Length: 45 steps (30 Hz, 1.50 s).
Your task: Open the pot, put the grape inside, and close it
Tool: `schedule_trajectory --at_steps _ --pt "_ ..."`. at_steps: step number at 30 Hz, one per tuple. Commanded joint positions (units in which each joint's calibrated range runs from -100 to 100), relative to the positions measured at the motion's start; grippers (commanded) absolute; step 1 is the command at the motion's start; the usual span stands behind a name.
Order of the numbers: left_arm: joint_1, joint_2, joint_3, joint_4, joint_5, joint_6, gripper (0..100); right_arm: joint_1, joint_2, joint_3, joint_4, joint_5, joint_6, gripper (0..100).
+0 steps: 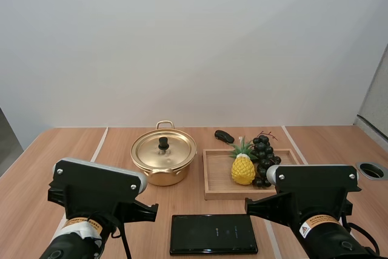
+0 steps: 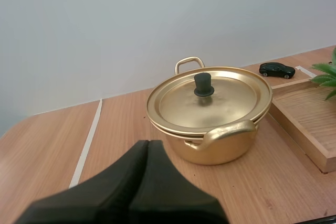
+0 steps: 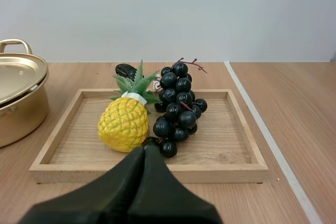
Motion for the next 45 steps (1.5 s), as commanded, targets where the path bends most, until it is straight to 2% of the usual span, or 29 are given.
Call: schedule_trajectory --at_steps 1,15,20,27,34,38,40,42,45 --pt "-0.57 -0.4 0.1 -0.2 -19.9 -7.3 0 0.1 -0.4 0.1 0.8 -26.8 0.1 0" --pt "-0.57 -0.4 0.1 -0.2 -19.9 -7.3 0 0.1 -0.4 0.1 0.8 -26.8 0.1 0" --pt "-1.76 -0.4 0.1 -0.2 -19.9 -7.3 0 0.1 -0.4 0.1 0.8 -26.8 0.1 0" --pt "-1.78 -0.4 0.1 0.1 -19.9 -7.3 0 0.1 -0.4 0.1 2.4 -27.5 0.1 0" --pt "-1.78 -0.4 0.1 0.1 -19.3 -7.3 0 0.1 -0.4 0.1 1.5 -27.5 -0.3 0" --pt "-1.78 -0.4 0.1 0.7 -20.3 -6.6 0 0.1 -0.4 0.1 -4.4 -32.2 -0.4 0" --pt "-1.78 -0.4 0.1 3.8 -24.2 -2.8 0 0.1 -0.4 0.1 -11.2 -36.6 -2.8 0" --pt "-1.78 -0.4 0.1 5.0 -32.2 0.6 0 0.1 -0.4 0.1 -18.0 -44.0 -4.3 0" --pt "-1.78 -0.4 0.1 5.2 -49.3 4.9 0 0.1 -0.4 0.1 -20.9 -59.4 -6.3 0"
